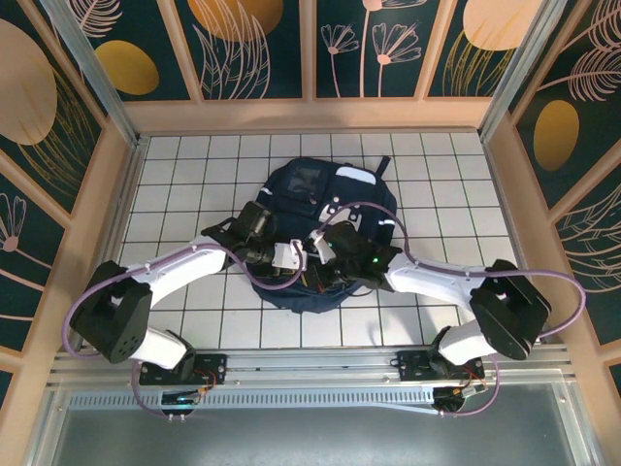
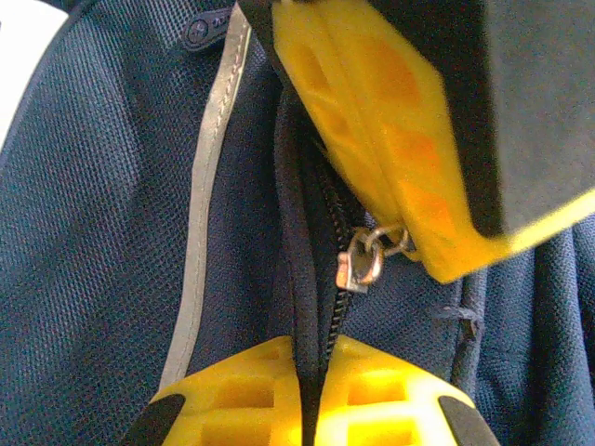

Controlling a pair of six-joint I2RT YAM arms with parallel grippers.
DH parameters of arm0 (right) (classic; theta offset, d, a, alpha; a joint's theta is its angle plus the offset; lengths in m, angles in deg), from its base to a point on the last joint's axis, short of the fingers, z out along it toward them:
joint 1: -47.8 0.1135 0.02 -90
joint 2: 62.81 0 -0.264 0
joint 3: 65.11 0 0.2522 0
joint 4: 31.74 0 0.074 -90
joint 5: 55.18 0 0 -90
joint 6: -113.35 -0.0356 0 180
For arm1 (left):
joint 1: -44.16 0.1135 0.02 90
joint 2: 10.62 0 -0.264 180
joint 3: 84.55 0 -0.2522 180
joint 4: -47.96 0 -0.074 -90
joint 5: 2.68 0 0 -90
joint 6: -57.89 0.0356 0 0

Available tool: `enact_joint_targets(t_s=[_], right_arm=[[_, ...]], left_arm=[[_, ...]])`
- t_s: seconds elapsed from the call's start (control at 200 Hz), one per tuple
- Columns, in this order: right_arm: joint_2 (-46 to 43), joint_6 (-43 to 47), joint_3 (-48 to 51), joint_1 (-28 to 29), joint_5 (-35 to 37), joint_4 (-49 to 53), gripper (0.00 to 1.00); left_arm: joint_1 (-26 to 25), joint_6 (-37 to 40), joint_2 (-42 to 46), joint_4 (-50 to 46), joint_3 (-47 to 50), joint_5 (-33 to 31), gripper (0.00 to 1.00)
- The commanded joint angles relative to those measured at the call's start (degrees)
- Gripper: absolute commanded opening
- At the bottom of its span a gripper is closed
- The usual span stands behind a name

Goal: Pack books, pencil case, and school supplies into a backpack

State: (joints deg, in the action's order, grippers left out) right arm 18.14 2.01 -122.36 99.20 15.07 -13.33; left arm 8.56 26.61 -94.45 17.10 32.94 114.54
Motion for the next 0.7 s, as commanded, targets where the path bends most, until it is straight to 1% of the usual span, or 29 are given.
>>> enact_joint_targets(t_s=[0.0,0.13,0.345,0.46,0.611,0.696], right_arm=[[-4.0,1.1,3.1,-2.0,0.7,2.7,0.0],[-7.4,1.3,6.5,-4.5,0.8,4.0,0.0],[-11.8,3.0,10.2,-8.6,0.6,6.7,0.0],[-12.6,3.8,10.5,-9.0,0.7,7.4,0.0],[-13.1,4.5,11.9,-9.2,1.3,8.1,0.0],[-13.2,4.4,11.9,-9.0,0.4,7.5,0.0]], left_arm=[[1.0,1.7,1.0,-1.2,1.2,-2.0,0.0],[2.1,2.7,0.2,-4.4,0.5,-2.4,0.0],[4.9,3.2,1.6,-4.8,0.6,-1.5,0.0],[6.3,4.0,2.2,-5.3,0.6,-1.6,0.0],[8.5,6.0,1.7,-5.9,1.8,-3.2,0.0],[8.6,5.7,1.6,-5.1,1.9,-2.7,0.0]])
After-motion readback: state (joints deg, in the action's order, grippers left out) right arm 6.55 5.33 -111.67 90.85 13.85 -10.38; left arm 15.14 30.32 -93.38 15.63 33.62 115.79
